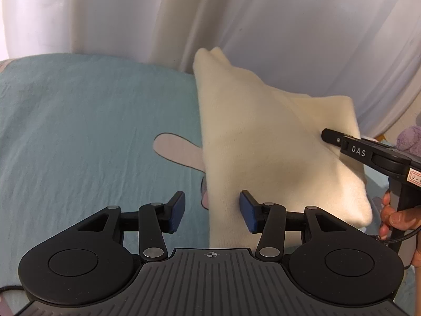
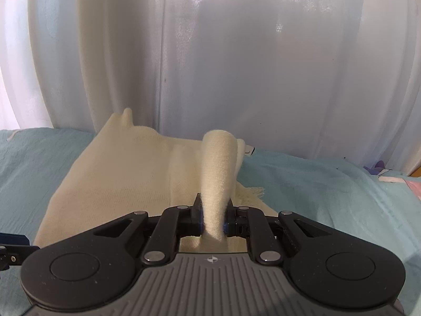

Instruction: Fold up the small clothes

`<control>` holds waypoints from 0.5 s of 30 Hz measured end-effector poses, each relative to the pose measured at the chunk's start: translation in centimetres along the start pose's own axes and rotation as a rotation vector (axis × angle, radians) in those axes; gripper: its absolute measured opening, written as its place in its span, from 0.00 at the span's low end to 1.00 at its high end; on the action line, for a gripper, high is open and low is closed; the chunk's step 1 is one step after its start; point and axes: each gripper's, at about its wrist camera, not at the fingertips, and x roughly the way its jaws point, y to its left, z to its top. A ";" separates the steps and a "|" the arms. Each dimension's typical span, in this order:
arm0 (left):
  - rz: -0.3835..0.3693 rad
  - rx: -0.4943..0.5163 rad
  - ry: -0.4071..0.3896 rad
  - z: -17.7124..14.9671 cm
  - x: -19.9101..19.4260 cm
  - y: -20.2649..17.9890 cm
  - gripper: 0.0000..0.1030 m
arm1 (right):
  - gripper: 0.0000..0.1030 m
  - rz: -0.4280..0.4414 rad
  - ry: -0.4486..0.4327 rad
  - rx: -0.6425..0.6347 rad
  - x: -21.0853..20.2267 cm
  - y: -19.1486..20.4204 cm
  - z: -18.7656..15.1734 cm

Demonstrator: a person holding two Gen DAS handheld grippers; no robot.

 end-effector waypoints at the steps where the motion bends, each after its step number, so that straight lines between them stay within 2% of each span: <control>1: 0.000 -0.006 0.004 0.0 0.1 0.0 0.50 | 0.20 -0.010 -0.009 0.018 -0.1 -0.4 -0.3; 3: -0.001 -0.017 0.011 0.0 0.2 0.1 0.50 | 0.36 0.000 -0.020 0.101 -1.4 -2.0 -0.5; 4: -0.003 -0.018 0.012 0.0 0.1 0.1 0.50 | 0.40 0.025 -0.032 0.155 -2.6 -3.2 -0.8; 6: -0.009 -0.014 0.010 0.0 -0.3 0.4 0.50 | 0.53 0.083 -0.052 0.265 -4.8 -5.2 -1.9; 10: -0.024 -0.017 0.006 -0.9 -1.0 0.6 0.50 | 0.54 0.235 -0.017 0.447 -8.4 -8.0 -6.0; 13: -0.055 -0.033 0.013 -1.9 -1.7 0.6 0.50 | 0.53 0.359 0.032 0.543 -9.1 -8.1 -8.4; 15: -0.062 -0.046 0.019 -2.5 -1.9 0.5 0.50 | 0.51 0.414 0.016 0.572 -9.3 -7.9 -9.0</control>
